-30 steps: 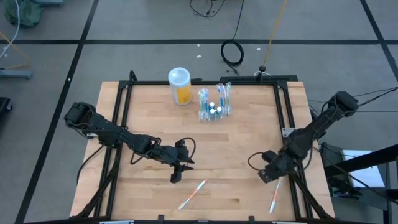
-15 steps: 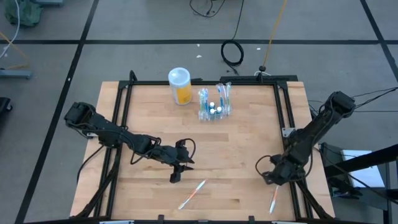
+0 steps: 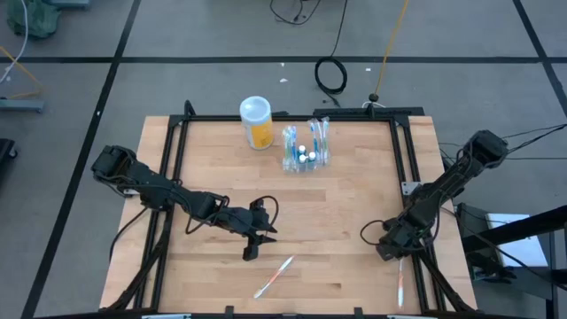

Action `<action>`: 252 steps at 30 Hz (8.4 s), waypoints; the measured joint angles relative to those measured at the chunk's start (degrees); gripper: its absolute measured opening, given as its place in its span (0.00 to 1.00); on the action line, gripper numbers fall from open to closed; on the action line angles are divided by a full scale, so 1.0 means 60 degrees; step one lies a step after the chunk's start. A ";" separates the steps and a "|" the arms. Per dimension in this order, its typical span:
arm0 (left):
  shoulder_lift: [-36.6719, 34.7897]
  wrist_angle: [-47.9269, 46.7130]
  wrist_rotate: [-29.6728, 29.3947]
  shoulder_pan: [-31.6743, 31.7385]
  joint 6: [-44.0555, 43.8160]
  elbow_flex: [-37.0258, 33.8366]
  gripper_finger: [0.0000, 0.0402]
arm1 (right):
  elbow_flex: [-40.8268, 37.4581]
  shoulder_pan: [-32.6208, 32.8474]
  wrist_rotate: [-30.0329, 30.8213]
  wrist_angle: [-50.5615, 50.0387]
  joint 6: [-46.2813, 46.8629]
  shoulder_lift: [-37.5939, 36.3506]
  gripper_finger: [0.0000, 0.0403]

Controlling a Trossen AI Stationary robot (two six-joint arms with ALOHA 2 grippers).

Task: Pick & Place toothbrushing station
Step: Put the right orange toothbrush into the transparent organizer, then put the orange toothbrush into the transparent organizer

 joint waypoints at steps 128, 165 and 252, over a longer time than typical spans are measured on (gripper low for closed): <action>0.4125 0.4510 0.1276 -0.2934 -0.4553 0.0007 0.33 | -0.0028 -1.0245 0.6581 1.1318 -1.6167 0.0168 0.41; -0.0229 -0.2560 0.0159 -0.0009 -0.1400 -0.0004 0.20 | -0.0028 -0.9093 0.2836 1.1204 -1.6958 -0.1931 0.40; -0.0157 0.2649 0.0679 0.2091 -0.5674 0.0000 0.07 | 0.1844 -0.5477 0.7184 1.4733 -2.9916 0.3654 0.39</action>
